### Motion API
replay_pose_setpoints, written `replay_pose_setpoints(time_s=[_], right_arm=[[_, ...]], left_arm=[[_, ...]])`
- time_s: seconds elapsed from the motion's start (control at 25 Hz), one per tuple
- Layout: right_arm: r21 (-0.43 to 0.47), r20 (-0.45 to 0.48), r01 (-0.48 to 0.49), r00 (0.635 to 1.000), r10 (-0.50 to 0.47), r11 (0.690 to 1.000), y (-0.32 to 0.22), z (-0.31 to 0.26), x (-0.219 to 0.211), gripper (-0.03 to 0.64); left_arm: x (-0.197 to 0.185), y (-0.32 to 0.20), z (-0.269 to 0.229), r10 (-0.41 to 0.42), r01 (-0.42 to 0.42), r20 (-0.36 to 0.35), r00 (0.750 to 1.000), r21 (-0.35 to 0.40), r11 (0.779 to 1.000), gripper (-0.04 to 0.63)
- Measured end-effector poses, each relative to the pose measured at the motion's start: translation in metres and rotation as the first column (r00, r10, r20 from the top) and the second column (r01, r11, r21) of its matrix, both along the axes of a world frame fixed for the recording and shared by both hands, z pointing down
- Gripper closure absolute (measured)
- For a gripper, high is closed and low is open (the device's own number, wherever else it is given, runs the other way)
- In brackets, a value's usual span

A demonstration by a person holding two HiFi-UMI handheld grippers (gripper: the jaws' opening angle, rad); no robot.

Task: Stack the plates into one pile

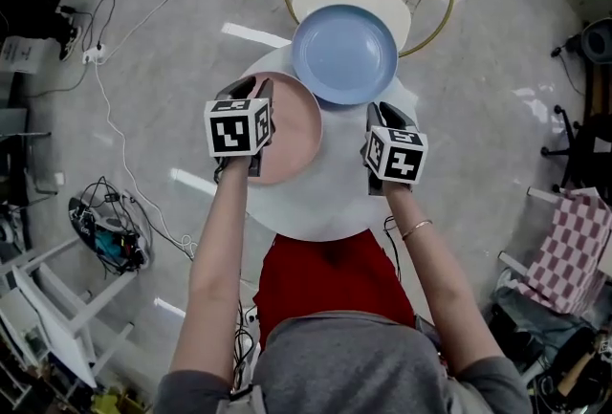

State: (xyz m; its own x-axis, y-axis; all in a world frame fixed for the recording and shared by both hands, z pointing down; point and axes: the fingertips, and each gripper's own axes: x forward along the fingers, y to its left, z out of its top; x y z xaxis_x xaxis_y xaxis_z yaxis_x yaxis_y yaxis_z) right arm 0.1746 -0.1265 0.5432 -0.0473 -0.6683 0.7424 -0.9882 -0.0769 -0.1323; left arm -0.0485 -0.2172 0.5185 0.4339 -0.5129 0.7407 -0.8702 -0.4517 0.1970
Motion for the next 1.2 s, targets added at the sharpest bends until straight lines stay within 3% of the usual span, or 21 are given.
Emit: replay_pose_setpoints(time_s=[0.2, 0.52, 1.08, 1.2], right_arm=[[-0.007, 0.003, -0.078, 0.997, 0.078, 0.997, -0.013, 0.005, 0.037, 0.534], [-0.026, -0.01, -0.103, 0.995, 0.103, 0.994, -0.035, 0.014, 0.058, 0.534], [-0.084, 0.014, -0.139, 0.99, 0.14, 0.987, -0.078, 0.04, 0.076, 0.512], [-0.09, 0.004, -0.143, 0.99, 0.144, 0.986, -0.083, 0.038, 0.078, 0.506]], left_arm=[[0.036, -0.022, 0.006, 0.075, -0.075, 0.008, 0.997, -0.008, 0.997, 0.469], [0.066, -0.049, 0.023, 0.134, -0.133, 0.009, 0.991, -0.039, 0.99, 0.465], [0.089, -0.084, 0.048, 0.158, -0.158, -0.009, 0.987, -0.11, 0.981, 0.46], [0.09, -0.087, 0.053, 0.17, -0.167, 0.018, 0.985, -0.128, 0.978, 0.462]])
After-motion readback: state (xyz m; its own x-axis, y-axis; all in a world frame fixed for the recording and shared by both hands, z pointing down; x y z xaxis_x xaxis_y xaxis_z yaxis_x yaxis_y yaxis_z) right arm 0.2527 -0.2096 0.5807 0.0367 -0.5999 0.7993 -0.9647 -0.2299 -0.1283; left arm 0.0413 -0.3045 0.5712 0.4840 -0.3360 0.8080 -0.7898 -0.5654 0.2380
